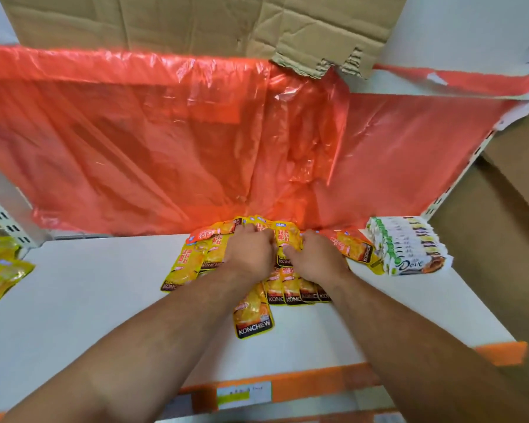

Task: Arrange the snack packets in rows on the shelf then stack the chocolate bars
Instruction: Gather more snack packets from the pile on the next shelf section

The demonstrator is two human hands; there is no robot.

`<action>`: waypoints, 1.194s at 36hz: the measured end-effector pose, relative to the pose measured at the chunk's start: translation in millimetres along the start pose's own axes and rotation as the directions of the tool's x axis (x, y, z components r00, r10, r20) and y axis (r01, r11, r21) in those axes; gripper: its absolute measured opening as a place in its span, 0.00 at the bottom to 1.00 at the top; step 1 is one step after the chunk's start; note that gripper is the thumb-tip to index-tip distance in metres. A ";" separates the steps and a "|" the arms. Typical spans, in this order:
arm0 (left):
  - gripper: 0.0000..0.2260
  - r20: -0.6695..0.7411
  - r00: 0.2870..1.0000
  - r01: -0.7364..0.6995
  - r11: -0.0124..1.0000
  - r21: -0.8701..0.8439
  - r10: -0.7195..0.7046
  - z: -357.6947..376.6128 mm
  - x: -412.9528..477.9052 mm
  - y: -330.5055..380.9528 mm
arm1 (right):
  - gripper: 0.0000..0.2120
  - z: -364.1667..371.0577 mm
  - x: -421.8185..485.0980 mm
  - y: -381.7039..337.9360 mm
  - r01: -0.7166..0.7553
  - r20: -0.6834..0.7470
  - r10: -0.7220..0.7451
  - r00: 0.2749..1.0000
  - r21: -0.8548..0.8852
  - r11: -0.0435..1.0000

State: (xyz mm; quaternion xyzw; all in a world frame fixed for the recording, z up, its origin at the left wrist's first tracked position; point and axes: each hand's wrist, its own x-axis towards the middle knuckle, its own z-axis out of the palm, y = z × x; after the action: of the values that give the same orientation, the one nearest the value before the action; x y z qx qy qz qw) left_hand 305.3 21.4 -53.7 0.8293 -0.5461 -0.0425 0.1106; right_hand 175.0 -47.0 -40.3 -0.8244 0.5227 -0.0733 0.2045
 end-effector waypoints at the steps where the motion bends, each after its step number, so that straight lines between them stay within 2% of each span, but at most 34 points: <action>1: 0.14 0.005 1.000 0.018 0.999 0.029 -0.018 -1.6 -0.4 2.6 | 0.25 0.1 3.0 -0.3 -0.010 0.005 0.010 1.000 -0.010 1.000; 4: 0.15 0.003 0.999 0.047 0.996 0.081 -0.048 -3.0 1.6 7.9 | 0.27 0.7 8.9 -0.5 -0.029 -0.001 0.029 1.000 -0.037 0.999; 9: 0.20 0.047 0.984 0.171 0.985 -0.023 -0.170 -7.5 6.9 17.0 | 0.24 3.8 15.9 1.4 0.000 0.030 0.002 1.000 -0.075 0.997; 11: 0.19 0.073 0.978 0.200 0.979 -0.043 -0.197 -10.0 6.9 22.2 | 0.23 2.9 18.6 3.2 0.007 0.055 -0.004 0.998 -0.056 0.998; 14: 0.17 0.085 0.976 0.202 0.979 -0.016 -0.200 -10.1 6.0 29.0 | 0.24 4.0 22.2 5.9 -0.012 0.080 0.013 0.997 -0.010 1.000; 20: 0.24 0.119 0.967 0.226 0.974 0.027 -0.227 -3.8 6.1 38.1 | 0.25 6.0 25.0 8.4 -0.039 0.093 0.036 0.995 0.026 0.999; 24: 0.21 0.079 0.972 0.214 0.973 0.086 -0.221 1.7 4.8 42.6 | 0.24 6.4 27.3 10.4 -0.046 0.111 0.040 0.993 0.048 0.998; 29: 0.23 0.069 0.963 0.262 0.965 -0.011 -0.261 -1.4 -1.0 46.0 | 0.24 5.0 24.9 10.8 -0.037 0.107 0.031 0.994 0.054 0.998; 34: 0.20 0.093 0.945 0.322 0.943 -0.085 -0.315 -8.3 -3.8 43.8 | 0.26 4.1 21.5 11.3 -0.021 0.104 0.014 0.994 0.067 0.998; 43: 0.18 0.083 0.925 0.379 0.917 -0.127 -0.371 -16.6 -5.9 35.2 | 0.21 -5.0 21.3 11.8 0.006 0.144 -0.022 0.989 0.111 0.994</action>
State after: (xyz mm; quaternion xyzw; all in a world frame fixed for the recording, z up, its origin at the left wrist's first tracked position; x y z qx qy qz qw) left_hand 274.6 15.8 -29.8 0.9071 -0.3756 -0.1251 0.1428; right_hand 173.0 -71.7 -42.6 -0.8187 0.4958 -0.0434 0.2865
